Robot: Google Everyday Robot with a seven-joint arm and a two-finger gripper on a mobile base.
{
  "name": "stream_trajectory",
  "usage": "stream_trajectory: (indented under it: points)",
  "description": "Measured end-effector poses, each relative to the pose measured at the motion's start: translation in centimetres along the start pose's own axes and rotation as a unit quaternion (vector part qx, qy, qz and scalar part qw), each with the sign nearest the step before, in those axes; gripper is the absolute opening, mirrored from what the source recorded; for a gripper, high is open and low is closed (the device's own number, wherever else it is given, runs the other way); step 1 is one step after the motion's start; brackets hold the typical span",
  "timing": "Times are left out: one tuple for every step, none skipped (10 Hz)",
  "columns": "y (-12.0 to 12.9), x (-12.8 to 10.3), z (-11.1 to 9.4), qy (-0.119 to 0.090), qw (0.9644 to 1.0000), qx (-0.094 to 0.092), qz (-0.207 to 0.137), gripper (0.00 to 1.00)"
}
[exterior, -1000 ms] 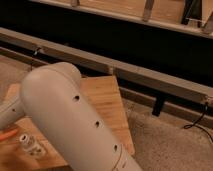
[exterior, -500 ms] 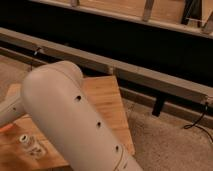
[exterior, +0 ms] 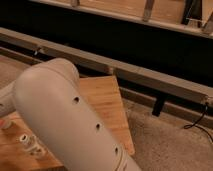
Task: Place the pepper in the ceramic cup
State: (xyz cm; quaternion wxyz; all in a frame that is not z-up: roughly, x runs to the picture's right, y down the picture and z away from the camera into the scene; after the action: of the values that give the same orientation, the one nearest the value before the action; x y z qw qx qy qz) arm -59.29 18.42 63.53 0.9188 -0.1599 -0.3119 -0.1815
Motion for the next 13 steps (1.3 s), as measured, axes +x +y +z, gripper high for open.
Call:
stream_trajectory:
  points:
    - [-0.8,-0.1,-0.4,-0.002,1.0,0.006,0.001,0.0]
    - [-2.2,0.0,-0.8,-0.009,0.9997,0.022,0.009,0.0]
    - [-3.2,0.3,-1.1,-0.018,0.9991,0.035,0.018,0.0]
    - [-4.4,0.8,-1.3,-0.033,0.9975,0.053,0.033,0.0]
    - [-4.9,1.1,-1.3,-0.044,0.9962,0.062,0.042,0.0]
    - [-5.4,1.4,-1.3,-0.059,0.9942,0.074,0.052,0.0]
    - [-5.5,1.6,-1.2,-0.068,0.993,0.079,0.056,0.0]
    - [-5.6,1.7,-1.1,-0.076,0.9918,0.083,0.06,0.0]
    - [-5.5,1.7,-0.7,-0.082,0.9911,0.086,0.059,0.0]
    - [-5.4,1.5,-0.5,-0.085,0.991,0.087,0.055,0.0]
    - [-5.3,1.2,-0.3,-0.087,0.991,0.088,0.051,0.0]
    - [-5.2,0.7,0.0,-0.089,0.9912,0.088,0.044,0.0]
    - [-5.2,0.5,0.1,-0.089,0.9914,0.088,0.04,0.0]
